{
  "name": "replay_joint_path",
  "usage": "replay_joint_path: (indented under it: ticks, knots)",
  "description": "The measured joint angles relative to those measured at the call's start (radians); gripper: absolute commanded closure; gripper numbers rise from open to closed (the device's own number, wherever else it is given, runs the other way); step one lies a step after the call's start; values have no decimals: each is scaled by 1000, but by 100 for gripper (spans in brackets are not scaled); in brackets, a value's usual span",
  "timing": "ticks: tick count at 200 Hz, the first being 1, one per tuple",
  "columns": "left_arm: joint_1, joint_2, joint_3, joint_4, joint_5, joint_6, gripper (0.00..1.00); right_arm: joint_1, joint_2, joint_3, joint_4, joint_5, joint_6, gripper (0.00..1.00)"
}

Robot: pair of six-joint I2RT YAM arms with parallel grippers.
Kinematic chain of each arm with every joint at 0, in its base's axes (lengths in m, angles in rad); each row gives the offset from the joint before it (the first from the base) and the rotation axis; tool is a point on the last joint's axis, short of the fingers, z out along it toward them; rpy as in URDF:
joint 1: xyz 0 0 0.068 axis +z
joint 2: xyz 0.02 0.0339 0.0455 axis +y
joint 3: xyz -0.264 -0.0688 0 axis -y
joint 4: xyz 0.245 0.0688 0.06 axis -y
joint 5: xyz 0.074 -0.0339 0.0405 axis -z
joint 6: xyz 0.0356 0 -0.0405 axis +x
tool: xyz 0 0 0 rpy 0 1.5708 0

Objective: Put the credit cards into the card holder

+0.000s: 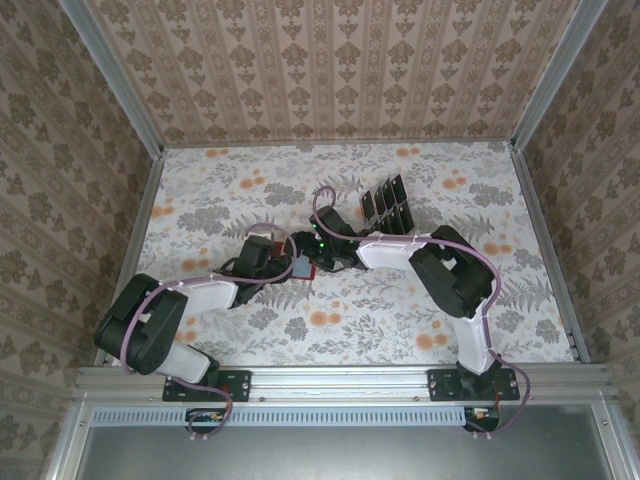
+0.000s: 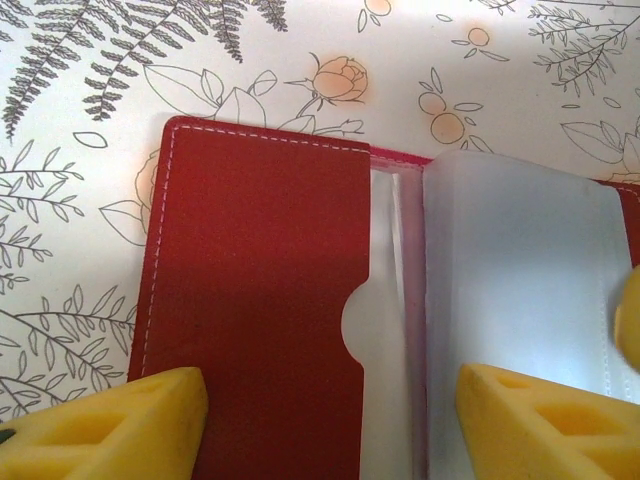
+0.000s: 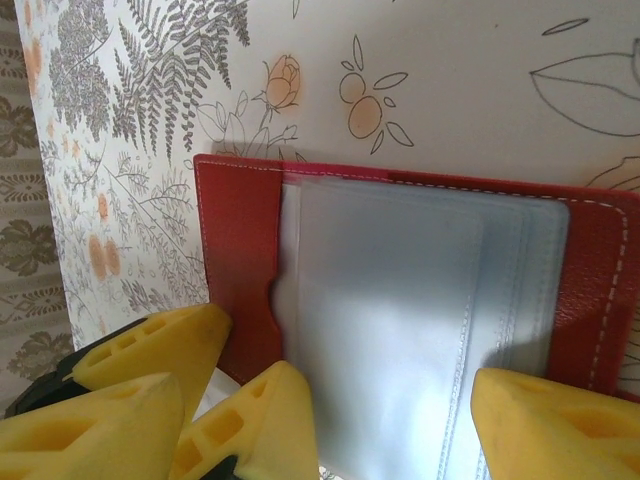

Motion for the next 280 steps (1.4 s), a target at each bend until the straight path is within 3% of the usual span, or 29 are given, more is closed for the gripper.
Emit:
replay_joint_path:
  ticks: [189,226,280]
  knots:
    - [0,3,-8,20,-2,0,32,27,16,64,-10,-29,-34,23]
    - [0,-4,-13,26,0,-8,27,31,16,68,-16,-29,-35,23]
    - [-1,-211,-98,-55,-5,-55,22,34,16,83,-19,-29,-35,22]
